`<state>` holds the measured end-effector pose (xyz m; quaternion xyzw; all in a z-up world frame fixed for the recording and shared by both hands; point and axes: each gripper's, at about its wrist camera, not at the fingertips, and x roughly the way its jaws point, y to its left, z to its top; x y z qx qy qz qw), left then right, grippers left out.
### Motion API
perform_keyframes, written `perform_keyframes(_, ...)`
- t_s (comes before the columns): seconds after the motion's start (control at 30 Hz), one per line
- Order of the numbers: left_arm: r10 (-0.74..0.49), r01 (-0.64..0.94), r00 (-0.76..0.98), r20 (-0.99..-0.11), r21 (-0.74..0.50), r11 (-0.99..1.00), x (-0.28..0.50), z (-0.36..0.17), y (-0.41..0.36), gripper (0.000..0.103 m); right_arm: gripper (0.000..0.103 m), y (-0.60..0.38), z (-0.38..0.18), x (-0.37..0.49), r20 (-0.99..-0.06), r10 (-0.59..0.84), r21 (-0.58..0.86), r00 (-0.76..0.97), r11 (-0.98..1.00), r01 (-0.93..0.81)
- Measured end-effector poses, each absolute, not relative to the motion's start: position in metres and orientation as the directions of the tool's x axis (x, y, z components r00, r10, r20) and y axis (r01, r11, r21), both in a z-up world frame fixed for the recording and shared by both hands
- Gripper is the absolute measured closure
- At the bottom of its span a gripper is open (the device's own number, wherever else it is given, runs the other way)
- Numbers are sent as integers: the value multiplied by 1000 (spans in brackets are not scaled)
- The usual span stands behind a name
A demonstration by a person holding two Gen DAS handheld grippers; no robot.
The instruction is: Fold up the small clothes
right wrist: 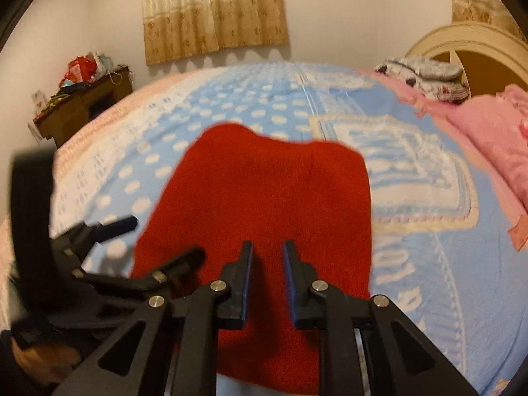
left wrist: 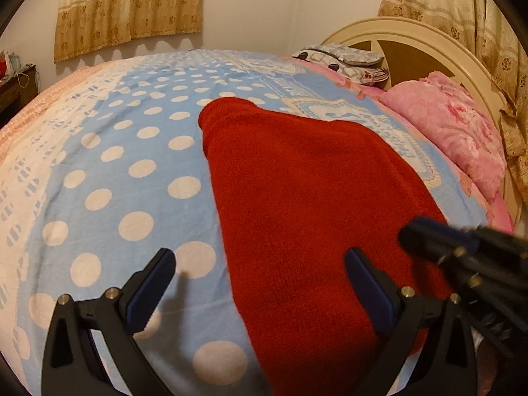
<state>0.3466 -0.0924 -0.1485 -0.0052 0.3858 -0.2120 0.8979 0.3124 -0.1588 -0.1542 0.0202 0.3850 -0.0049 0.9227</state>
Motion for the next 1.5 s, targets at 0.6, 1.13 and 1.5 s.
perform_keyframes(0.6,-379,384,600,-705,-162,909,340,-150,-92,0,81,-196,-143,307,-661,77,157,746,987,37)
perform_keyframes(1.13,-469,389,526,-709,-290,874,364,-151,-88,0,45,-247,-148,332,-653,179,288,736,957,22)
perform_keyframes(1.5,-510,388,508,-694,-344,855,362,-157,-87,0,45,-291,-179,379,-652,337,500,680,865,51)
